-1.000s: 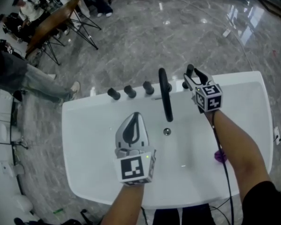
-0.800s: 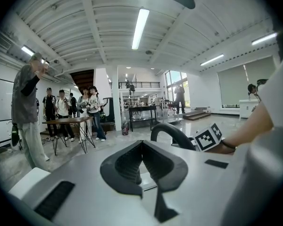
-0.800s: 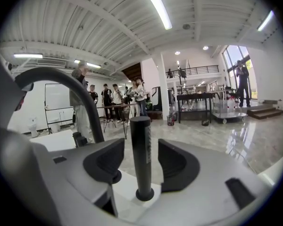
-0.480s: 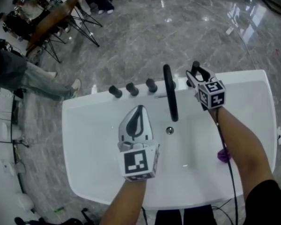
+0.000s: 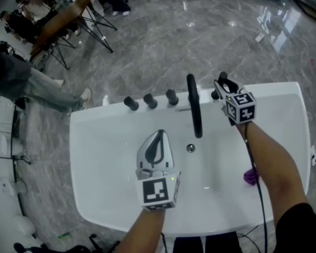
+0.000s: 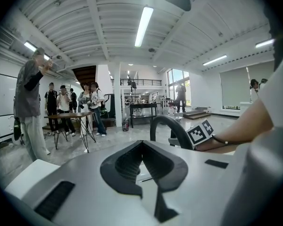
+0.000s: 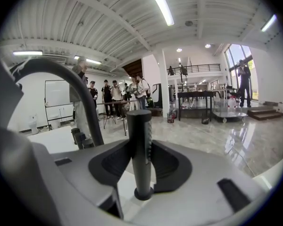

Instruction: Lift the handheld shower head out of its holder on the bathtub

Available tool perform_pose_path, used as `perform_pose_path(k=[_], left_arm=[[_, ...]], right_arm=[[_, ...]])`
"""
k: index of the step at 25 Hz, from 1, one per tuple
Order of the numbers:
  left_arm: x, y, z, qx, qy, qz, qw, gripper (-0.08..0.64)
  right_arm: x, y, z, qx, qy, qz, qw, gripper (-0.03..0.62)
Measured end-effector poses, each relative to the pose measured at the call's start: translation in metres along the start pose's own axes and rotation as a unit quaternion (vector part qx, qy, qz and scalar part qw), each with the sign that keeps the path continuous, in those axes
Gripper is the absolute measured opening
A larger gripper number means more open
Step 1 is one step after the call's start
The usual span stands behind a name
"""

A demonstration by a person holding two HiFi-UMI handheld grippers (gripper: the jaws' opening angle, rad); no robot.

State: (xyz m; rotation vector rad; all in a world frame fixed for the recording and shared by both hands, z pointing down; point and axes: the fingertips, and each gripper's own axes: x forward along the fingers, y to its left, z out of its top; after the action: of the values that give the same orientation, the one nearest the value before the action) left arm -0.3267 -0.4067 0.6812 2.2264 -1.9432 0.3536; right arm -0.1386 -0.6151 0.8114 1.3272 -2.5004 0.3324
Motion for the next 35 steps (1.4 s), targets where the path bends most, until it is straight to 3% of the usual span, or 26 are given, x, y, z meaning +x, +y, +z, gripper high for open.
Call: perform_pose_path(k=[6, 13, 21, 28, 35], left_arm=[[-0.009, 0.012, 0.007, 0.008, -0.002, 0.008, 0.9999, 0.009], [-0.023, 0.02, 0.009, 0.006, -0.001, 0.019, 0.9998, 0.009], [-0.038, 0.03, 0.031, 0.01, -0.01, 0.027, 0.9995, 0.009], [-0.069, 0.037, 0.061, 0.012, -0.021, 0.038, 0.999, 0.009], [-0.108, 0.047, 0.076, 0.017, -0.006, 0.047, 0.9987, 0.009]], right_arm=[[-0.002, 0.0, 0.002, 0.001, 0.003, -0.003, 1.0, 0.144], [-0.006, 0.021, 0.058, -0.038, -0.041, 0.018, 0.998, 0.144], [-0.027, 0.006, 0.083, -0.012, -0.051, 0.003, 0.999, 0.144], [-0.061, 0.016, 0.109, 0.007, -0.066, 0.008, 0.998, 0.144], [-0.106, 0.031, 0.136, 0.016, -0.075, 0.012, 0.997, 0.144]])
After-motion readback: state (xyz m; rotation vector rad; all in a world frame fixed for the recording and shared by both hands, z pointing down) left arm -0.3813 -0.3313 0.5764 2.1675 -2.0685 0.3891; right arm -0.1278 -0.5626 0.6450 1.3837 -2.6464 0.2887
